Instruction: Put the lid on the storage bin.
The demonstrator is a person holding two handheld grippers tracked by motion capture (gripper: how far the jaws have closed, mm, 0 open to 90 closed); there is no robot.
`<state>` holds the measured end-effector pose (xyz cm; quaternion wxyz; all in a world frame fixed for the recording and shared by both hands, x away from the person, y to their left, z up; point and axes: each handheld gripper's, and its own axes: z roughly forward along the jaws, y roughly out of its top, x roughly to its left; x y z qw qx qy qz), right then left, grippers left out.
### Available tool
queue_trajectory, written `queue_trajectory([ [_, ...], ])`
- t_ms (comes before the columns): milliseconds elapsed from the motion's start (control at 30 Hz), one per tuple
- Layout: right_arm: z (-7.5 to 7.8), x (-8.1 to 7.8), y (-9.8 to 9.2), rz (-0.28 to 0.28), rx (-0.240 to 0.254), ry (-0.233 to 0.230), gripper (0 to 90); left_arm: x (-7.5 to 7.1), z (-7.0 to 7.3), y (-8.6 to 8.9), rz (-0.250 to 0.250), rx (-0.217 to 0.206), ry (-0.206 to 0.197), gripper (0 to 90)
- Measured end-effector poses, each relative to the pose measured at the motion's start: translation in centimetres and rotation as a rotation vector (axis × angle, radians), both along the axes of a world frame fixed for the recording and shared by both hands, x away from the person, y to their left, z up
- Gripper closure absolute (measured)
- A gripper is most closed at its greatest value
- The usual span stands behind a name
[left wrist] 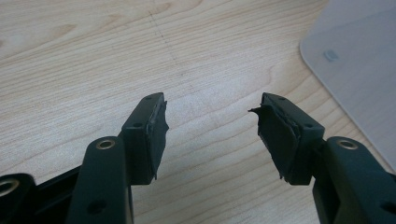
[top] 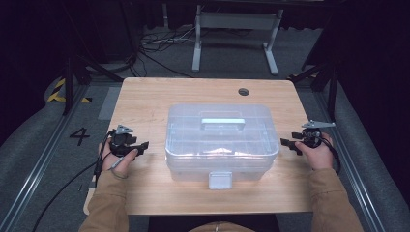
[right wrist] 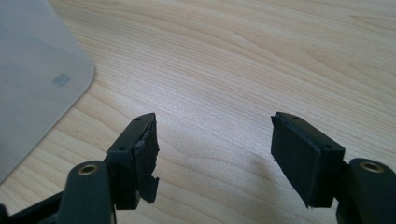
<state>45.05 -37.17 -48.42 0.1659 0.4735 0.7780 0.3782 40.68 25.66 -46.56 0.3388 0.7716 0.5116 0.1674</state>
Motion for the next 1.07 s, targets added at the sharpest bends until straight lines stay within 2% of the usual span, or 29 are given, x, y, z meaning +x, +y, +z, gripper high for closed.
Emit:
queue_trajectory([
  [200, -0.3, 0.1, 0.1, 0.005, -0.009, -0.006, 32.1, 0.1, -0.3, -0.2, -0.01, 0.021, 0.01, 42.4],
  [367, -0.6, 0.1, 0.2, 0.004, -0.01, -0.003, 31.9, 0.2, -0.5, -0.5, -0.035, 0.017, 0.03, 42.0],
  [500, -0.7, 0.2, 0.4, 0.011, -0.029, 0.002, 31.5, 0.2, -0.7, -0.6, -0.057, 0.011, 0.051, 40.8],
  [767, -1.0, 0.2, 0.4, 0.02, -0.046, 0.012, 30.6, 0.3, -1.1, -0.8, -0.089, 0.029, 0.102, 39.2],
  [1067, -1.3, 0.4, 0.5, 0.027, -0.06, 0.002, 27.3, 0.4, -1.2, -0.9, -0.094, 0.03, 0.108, 37.5],
])
